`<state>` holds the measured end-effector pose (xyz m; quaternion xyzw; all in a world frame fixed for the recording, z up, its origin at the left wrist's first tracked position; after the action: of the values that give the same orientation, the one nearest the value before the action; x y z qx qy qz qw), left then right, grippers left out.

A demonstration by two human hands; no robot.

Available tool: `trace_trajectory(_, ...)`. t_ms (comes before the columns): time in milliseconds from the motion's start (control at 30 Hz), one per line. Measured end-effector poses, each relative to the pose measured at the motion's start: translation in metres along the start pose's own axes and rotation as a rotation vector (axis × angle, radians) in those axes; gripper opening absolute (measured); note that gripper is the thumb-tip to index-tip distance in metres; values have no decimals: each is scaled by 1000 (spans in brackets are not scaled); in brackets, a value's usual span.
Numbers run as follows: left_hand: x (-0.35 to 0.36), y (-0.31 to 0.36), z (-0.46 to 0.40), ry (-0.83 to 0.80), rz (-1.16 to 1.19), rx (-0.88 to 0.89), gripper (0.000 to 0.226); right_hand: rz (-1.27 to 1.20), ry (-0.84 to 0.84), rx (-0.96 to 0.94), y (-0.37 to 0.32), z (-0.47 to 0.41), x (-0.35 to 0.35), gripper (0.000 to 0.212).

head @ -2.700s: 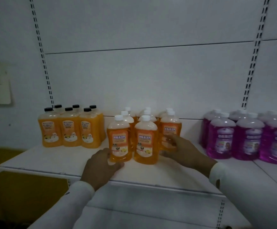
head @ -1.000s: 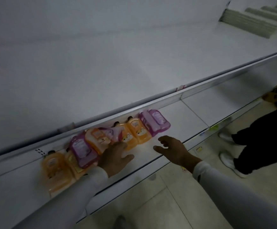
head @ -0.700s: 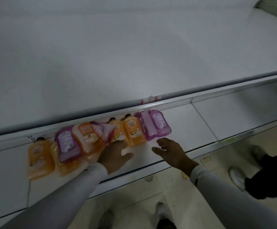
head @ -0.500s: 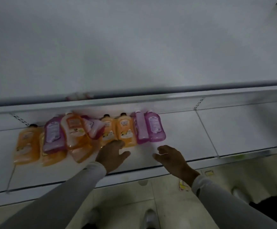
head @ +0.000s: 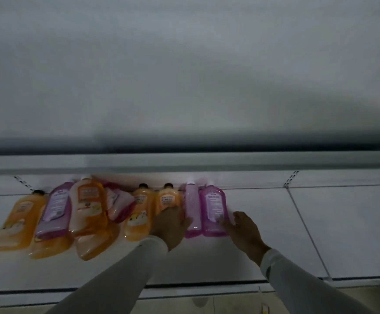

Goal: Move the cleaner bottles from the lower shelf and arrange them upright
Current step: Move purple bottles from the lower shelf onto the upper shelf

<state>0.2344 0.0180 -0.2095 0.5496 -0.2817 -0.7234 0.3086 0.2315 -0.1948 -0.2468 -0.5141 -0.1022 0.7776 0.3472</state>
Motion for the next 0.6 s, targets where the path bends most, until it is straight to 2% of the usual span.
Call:
trace_trajectory(100, 11, -7, 2, -6, -13, -71, 38, -50, -43, 29, 9, -13, 18, 59)
trace_trajectory(267, 19, -1, 6, 3, 79, -28, 37, -136, -36, 7, 23, -11, 24, 55)
trace_trajectory(367, 37, -1, 2, -43, 113, 2, 59, -140, -68, 15, 45, -5, 21, 38)
trace_trajectory(433, 55, -17, -7, -50, 103, -15, 62, -129, -66, 29, 64, -1, 16, 41)
trace_trajectory(600, 68, 7, -15, 51, 97, -148, 67, -181, -37, 39, 101, 7, -8, 54)
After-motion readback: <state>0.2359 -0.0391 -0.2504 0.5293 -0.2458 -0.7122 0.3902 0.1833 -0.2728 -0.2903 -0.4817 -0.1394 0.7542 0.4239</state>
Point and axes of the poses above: each hand's wrist, its own z-axis away from the middle knuckle, its own x-axis out of the palm, y = z × x, the point moved 2 cm from there along -z, towards the middle knuckle, and after that the axes turned 15 degrees about z, right-handed, at the moved point
